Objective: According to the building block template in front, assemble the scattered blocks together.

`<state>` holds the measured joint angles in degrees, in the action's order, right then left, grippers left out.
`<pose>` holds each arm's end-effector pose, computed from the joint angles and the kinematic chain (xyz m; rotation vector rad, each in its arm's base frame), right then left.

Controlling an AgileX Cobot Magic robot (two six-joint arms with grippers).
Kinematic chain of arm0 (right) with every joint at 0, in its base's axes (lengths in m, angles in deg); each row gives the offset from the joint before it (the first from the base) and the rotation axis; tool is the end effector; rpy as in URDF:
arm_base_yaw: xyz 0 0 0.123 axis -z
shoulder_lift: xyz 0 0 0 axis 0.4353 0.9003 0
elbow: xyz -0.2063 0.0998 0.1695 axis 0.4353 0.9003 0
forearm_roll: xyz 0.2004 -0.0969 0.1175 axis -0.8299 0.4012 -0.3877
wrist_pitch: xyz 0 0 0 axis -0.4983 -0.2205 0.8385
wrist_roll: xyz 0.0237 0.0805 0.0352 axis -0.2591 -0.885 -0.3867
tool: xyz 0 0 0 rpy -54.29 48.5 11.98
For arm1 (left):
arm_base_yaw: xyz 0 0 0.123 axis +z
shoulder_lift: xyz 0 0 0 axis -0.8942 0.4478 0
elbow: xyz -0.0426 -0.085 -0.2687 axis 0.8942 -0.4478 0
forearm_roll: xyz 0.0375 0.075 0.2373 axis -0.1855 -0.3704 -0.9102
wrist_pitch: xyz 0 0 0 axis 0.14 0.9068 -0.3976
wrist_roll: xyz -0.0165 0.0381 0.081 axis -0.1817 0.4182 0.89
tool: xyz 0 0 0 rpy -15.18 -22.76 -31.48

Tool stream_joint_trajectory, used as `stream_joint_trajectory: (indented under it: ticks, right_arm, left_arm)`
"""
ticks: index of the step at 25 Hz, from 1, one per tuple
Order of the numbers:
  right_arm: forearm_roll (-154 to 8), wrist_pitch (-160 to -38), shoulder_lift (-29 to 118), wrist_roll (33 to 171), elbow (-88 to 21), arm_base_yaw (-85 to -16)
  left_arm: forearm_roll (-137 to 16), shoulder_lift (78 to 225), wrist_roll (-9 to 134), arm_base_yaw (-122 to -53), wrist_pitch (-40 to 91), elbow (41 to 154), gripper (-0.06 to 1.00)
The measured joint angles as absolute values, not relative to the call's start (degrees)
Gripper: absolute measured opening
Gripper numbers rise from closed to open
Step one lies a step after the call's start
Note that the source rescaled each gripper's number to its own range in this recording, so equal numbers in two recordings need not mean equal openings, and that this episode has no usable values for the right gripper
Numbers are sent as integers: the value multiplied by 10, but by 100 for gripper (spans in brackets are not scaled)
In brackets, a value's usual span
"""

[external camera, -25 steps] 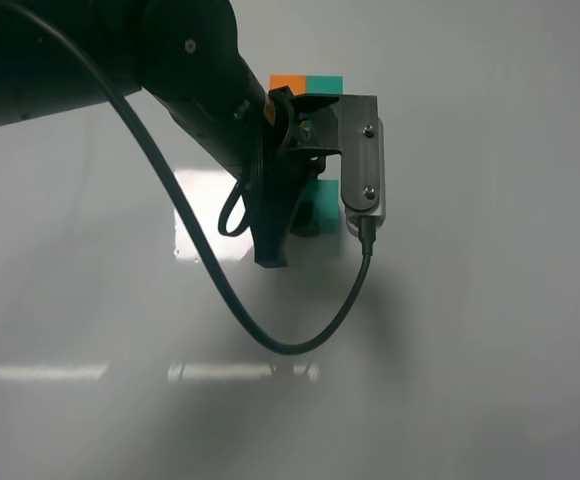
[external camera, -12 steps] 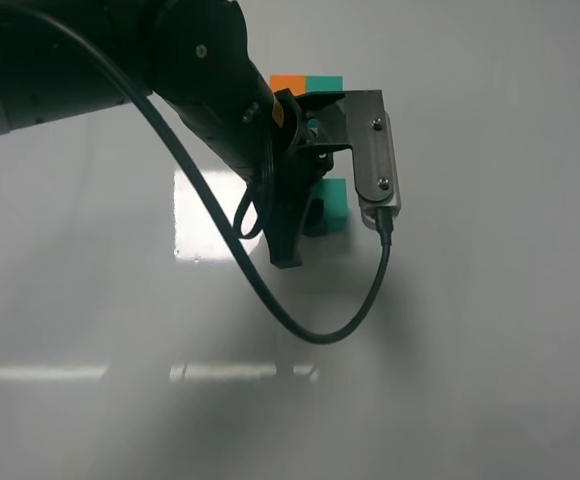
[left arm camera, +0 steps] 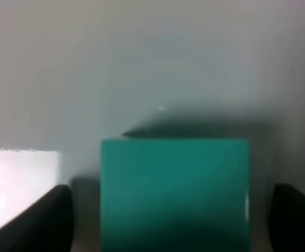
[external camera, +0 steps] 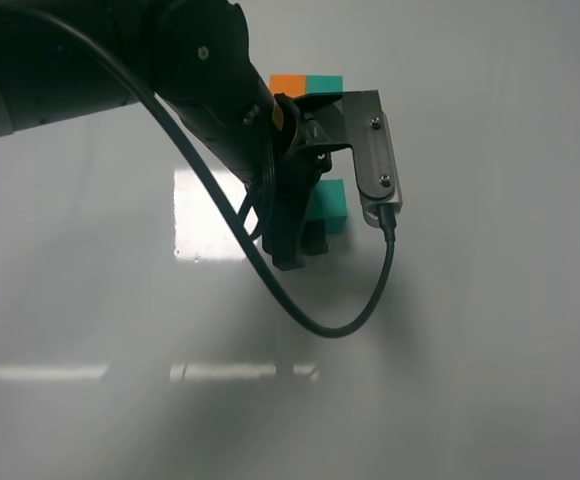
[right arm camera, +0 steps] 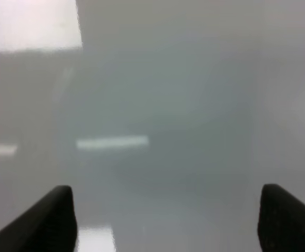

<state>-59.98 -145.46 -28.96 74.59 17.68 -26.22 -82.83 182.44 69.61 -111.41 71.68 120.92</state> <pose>-0.0030 -0.0071 0.2853 0.0664 1.9495 -0.0580 0.2879 -0.3030 0.3619 1.7031 1.6466 0.1349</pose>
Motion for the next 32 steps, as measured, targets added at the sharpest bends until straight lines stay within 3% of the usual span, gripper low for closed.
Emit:
stream_joint_trajectory:
  ticks: [20,32]
  right_arm:
    - [-600,-1455,-290,746,177,-262]
    - [-600,-1455,-290,746,177,-262]
  left_arm:
    - [-832,1764,678,-1155,718,1210,89]
    - [-948,1663,336,-1158,775,1210,89]
